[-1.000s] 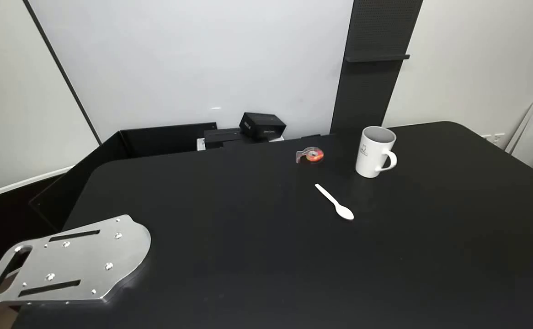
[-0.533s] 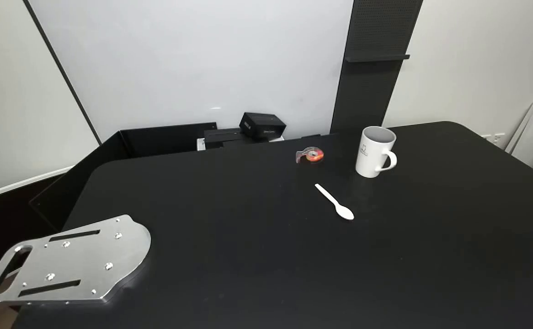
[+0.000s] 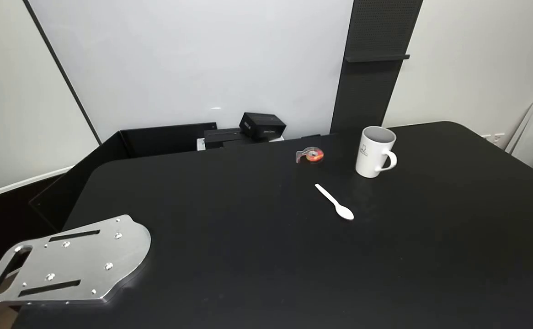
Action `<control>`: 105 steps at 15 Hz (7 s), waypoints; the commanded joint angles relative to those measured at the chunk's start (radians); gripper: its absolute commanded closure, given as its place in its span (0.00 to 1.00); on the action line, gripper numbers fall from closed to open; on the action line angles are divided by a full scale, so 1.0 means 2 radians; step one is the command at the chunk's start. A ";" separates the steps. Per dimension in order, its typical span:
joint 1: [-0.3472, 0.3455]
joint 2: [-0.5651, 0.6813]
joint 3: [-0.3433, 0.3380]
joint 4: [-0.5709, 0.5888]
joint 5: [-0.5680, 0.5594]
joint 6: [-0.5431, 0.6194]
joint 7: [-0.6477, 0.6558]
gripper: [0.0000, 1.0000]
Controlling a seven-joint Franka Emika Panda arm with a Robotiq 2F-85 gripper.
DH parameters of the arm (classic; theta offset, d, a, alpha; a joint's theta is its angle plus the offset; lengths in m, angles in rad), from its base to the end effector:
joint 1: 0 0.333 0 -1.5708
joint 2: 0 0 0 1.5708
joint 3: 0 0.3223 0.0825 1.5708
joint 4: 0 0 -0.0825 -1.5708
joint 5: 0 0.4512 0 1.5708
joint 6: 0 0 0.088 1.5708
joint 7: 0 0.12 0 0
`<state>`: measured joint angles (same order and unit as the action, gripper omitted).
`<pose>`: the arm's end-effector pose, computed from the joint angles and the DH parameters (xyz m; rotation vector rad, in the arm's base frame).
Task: Place the spoon inside the mug
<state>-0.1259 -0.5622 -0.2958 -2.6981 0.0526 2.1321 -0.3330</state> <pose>0.3823 -0.1516 0.3496 -2.9423 0.1059 -0.0672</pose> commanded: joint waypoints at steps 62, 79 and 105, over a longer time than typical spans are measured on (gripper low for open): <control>0.123 0.458 0.186 0.321 -0.025 0.178 0.174 0.00; 0.164 0.651 0.171 0.574 -0.060 0.086 0.195 0.00; 0.170 0.801 0.184 0.693 -0.023 0.102 0.211 0.00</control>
<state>0.2228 1.0087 0.0598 -1.3488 -0.0112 2.3179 0.0568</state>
